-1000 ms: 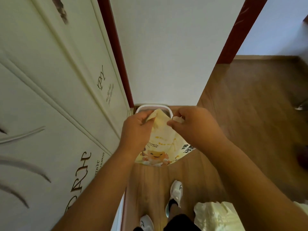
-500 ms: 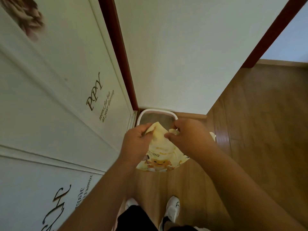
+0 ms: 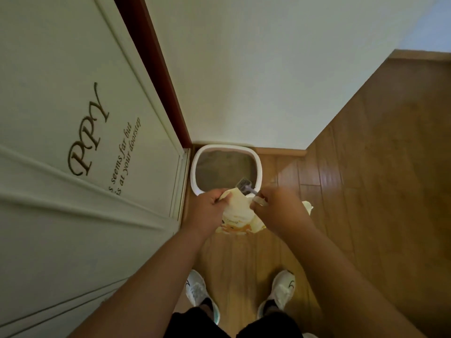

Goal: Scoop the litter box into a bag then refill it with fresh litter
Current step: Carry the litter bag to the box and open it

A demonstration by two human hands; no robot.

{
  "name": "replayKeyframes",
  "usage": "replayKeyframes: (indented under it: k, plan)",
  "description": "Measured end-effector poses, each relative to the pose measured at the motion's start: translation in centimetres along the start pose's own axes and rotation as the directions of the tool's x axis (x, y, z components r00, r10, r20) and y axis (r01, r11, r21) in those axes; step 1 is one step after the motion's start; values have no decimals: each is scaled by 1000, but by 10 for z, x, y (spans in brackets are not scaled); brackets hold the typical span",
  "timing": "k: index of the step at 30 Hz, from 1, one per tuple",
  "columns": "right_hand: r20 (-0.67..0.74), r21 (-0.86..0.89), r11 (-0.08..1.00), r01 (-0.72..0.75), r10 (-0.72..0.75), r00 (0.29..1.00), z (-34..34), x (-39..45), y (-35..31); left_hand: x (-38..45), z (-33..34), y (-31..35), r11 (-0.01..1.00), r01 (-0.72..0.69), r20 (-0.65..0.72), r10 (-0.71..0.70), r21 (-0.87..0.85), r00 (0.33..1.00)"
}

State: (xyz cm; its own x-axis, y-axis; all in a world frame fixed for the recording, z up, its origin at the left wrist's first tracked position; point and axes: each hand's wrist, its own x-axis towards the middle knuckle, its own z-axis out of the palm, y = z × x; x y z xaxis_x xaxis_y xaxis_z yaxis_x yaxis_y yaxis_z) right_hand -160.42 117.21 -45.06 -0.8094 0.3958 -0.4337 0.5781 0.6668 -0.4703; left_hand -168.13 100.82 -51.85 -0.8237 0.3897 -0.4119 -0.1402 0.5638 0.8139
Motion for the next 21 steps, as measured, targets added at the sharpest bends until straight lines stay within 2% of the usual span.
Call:
replayKeyframes:
  k: [6, 11, 16, 21]
  plan:
    - [58, 54, 999, -4, 1, 998, 64, 65, 57, 56, 48, -69, 996, 64, -8, -64, 70, 998]
    - [146, 43, 999, -17, 10, 989, 130, 103, 111, 90, 96, -136, 988, 150, 0, -150, 45, 989]
    - [146, 64, 997, -45, 35, 989, 180, 148, 160, 131, 138, -191, 983, 184, 55, -185, 27, 981]
    - [135, 33, 999, -34, 30, 990, 228, 199, 194, 181, 173, -241, 985, 173, 12, -174, 6, 985]
